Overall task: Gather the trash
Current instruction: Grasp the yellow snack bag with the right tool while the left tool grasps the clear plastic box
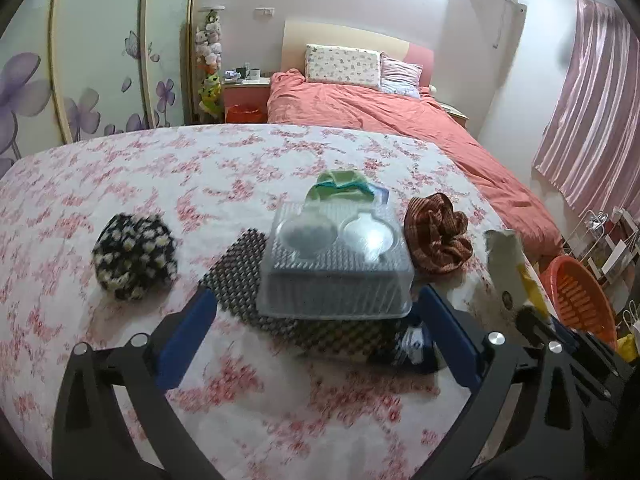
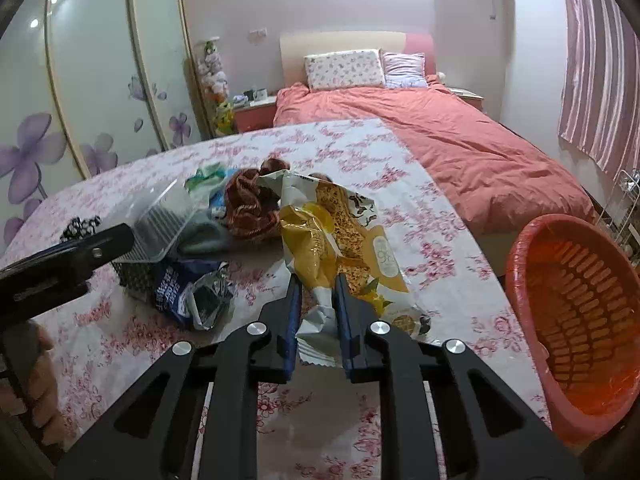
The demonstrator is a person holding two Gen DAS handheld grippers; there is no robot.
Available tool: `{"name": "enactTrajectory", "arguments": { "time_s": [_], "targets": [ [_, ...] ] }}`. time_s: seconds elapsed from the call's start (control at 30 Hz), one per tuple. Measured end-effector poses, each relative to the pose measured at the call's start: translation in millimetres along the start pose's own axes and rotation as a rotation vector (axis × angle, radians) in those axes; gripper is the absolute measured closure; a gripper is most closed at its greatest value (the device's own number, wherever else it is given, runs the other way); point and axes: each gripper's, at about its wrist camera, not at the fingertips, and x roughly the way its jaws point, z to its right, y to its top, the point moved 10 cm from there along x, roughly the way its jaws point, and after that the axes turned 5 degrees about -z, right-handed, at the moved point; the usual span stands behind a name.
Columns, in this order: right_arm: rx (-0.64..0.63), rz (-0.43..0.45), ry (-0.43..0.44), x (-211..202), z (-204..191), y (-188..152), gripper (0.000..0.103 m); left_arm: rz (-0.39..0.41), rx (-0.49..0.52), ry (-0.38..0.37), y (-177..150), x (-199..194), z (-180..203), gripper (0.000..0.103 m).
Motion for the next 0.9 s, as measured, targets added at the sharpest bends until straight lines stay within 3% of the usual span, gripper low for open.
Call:
{"name": "enactTrajectory", "arguments": {
  "time_s": [0.33, 0.5, 0.63, 0.9],
  "targets": [
    [0.023, 0.012, 0.003, -5.2, 11.8, 1.9, 0.088, -0.042, 0.016, 0.05, 9.6, 28.2, 7.8, 0.004],
    [0.028, 0.017, 0.009, -6.9, 15.3, 2.6, 0.088, -0.067, -0.005, 0.032, 8.0, 35.8, 6.1, 0.004],
    [0.033, 0.026, 0.01, -10.2, 18.6, 4.1, 0.088, -0.052, -0.011, -0.011, 10.5, 32.2, 9.1, 0.02],
    [0.042, 0.041, 0.007, -17.2, 25.1, 5.2, 0.088, -0.01, 0.02, -0.026, 12.5, 19.2, 19.4, 0.021]
  ]
}}
